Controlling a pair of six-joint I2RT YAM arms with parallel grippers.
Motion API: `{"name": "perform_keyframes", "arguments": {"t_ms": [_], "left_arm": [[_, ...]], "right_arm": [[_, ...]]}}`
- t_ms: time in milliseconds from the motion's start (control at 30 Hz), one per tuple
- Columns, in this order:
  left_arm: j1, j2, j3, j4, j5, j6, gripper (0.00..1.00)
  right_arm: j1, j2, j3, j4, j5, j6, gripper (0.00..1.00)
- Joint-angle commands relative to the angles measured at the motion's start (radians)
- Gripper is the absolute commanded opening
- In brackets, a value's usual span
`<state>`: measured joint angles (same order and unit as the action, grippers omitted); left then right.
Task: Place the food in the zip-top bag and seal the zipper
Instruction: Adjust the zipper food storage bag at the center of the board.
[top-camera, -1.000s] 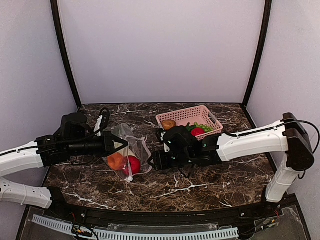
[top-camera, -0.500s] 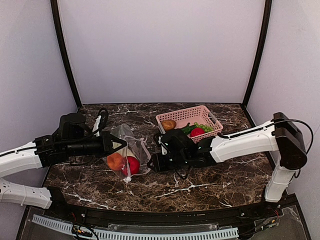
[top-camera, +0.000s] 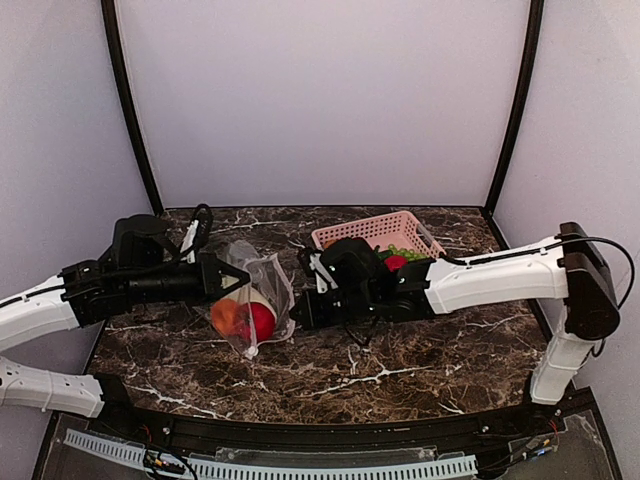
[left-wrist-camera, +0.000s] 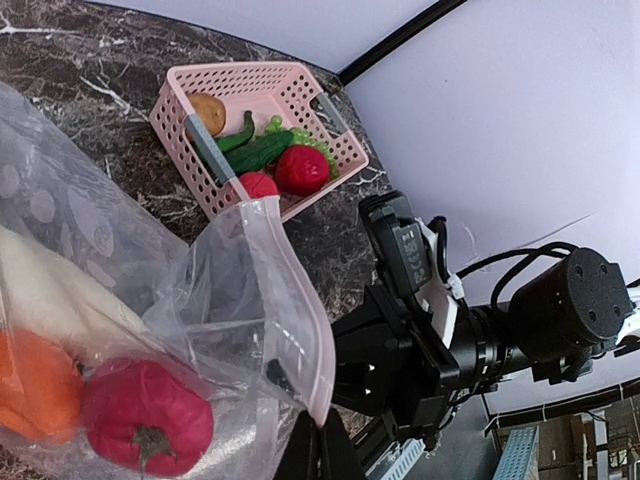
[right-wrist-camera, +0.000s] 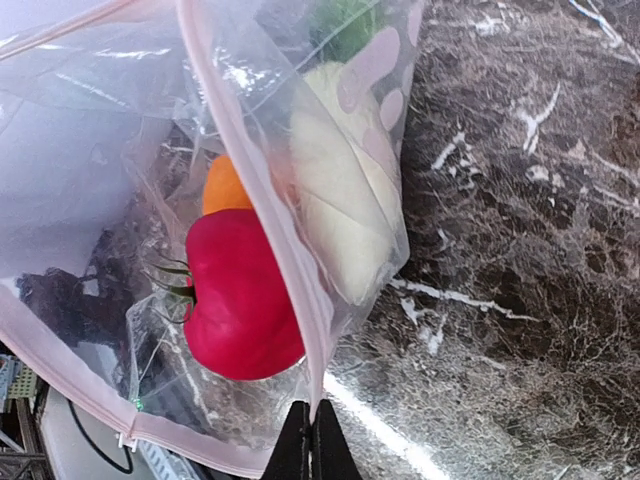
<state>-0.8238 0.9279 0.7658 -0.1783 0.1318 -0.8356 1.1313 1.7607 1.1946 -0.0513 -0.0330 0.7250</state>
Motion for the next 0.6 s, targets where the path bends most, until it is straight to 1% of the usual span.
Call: {"name": "perform_keyframes", "arguments": {"t_ms": [0, 33, 100, 167, 233, 400, 567], "left_arm": [[0.045, -0.002, 0.183, -0.108, 0.009, 0.125, 0.01], [0.062, 0.004, 0.217, -0.152, 0.016, 0.141, 0.01], [0.084, 0.022, 0.339, -0.208, 0.022, 0.188, 0.01], [0.096, 0.036, 0.407, -0.241, 0.025, 0.220, 0.01], [0.103, 0.047, 0.442, -0.257, 0.030, 0.236, 0.01], [0.106, 0.069, 0.432, -0.248, 0.070, 0.221, 0.01], [0.107, 0.072, 0.354, -0.205, 0.092, 0.184, 0.01]], "right_arm": [[-0.002, -0.137, 0.100, -0.030, 0.015, -0.064, 0.00], [-0.002, -0.162, 0.118, -0.045, 0.023, -0.079, 0.00], [-0.003, -0.210, 0.155, -0.066, 0.041, -0.115, 0.00], [-0.002, -0.252, 0.176, -0.075, 0.068, -0.146, 0.00], [-0.002, -0.285, 0.187, -0.078, 0.082, -0.163, 0.00], [-0.002, -0.317, 0.191, -0.082, 0.060, -0.160, 0.00], [-0.003, -0.314, 0.174, -0.071, 0.043, -0.139, 0.00]]}}
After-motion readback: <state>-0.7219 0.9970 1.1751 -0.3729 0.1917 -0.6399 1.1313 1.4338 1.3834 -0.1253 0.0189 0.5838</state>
